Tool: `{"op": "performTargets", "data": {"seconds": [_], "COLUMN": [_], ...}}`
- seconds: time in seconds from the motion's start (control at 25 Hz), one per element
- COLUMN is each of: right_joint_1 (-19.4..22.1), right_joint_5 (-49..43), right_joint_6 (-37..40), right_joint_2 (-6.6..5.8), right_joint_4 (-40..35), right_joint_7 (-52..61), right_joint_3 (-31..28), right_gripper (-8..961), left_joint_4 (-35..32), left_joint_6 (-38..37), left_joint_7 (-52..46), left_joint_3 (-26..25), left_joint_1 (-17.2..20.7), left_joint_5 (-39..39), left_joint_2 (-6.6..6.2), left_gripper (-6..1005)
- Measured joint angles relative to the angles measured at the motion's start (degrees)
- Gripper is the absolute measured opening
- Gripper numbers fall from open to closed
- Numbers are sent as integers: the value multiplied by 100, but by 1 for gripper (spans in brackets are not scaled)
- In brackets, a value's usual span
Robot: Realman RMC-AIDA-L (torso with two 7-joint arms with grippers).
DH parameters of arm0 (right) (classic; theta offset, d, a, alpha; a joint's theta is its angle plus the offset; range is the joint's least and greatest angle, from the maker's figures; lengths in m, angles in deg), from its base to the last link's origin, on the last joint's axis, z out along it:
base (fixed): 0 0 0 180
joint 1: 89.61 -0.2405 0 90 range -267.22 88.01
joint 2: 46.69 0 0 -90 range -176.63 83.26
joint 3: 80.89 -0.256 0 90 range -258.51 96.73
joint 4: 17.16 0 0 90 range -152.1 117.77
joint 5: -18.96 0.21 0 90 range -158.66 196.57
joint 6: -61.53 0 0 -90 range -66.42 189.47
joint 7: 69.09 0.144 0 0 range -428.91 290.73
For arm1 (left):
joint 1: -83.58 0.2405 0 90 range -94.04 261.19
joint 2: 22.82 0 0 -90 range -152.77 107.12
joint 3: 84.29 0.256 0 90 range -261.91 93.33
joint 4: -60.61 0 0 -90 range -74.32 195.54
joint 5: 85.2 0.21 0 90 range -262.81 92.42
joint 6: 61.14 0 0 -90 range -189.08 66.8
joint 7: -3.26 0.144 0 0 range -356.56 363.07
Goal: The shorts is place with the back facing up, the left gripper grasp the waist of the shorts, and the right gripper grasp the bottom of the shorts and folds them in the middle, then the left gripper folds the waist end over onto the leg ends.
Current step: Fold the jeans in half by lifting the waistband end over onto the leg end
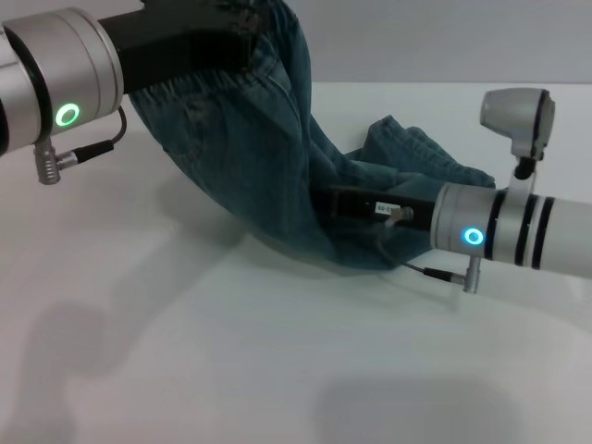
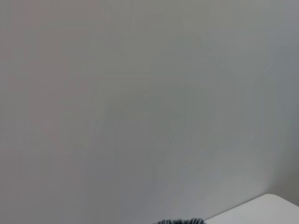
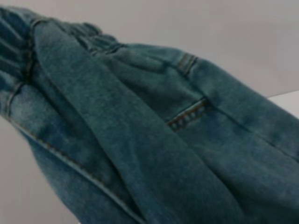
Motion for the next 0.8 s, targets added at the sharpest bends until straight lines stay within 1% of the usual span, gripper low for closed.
{"op": "performTargets", "data": {"seconds": [0.12,0.16,0.2,0.32,0.48,0.8], "right_joint_1": [-195,-195,-243,-447,-612,-802], "right_joint_5": [-4,-4,-5,-9,-10,-10], "right_joint_6": [0,0,5,12,-3,54], "right_joint_2": [0,0,0,-1,-1,4], "right_joint_4": [128,128,167,337,477,638], "right_joint_7": [21,21,28,32,11,1], "right_joint_3": [8,8,9,9,5,-43], "right_gripper": [45,45,45,46,48,50], "left_joint_4": [-2,-2,-37,-43,-47,-135], "left_joint_6": [0,0,-2,-10,-16,-21], "left_joint_7": [42,42,138,193,225,292], "left_joint_3": [0,0,-13,-24,-31,-15], "left_joint_1": [-1,-1,-1,17,28,-3], "left_joint_5": [-33,-33,-155,-205,-244,-280], "left_joint_2": [0,0,0,0,0,0], "left_gripper": [82,84,85,89,94,105]}}
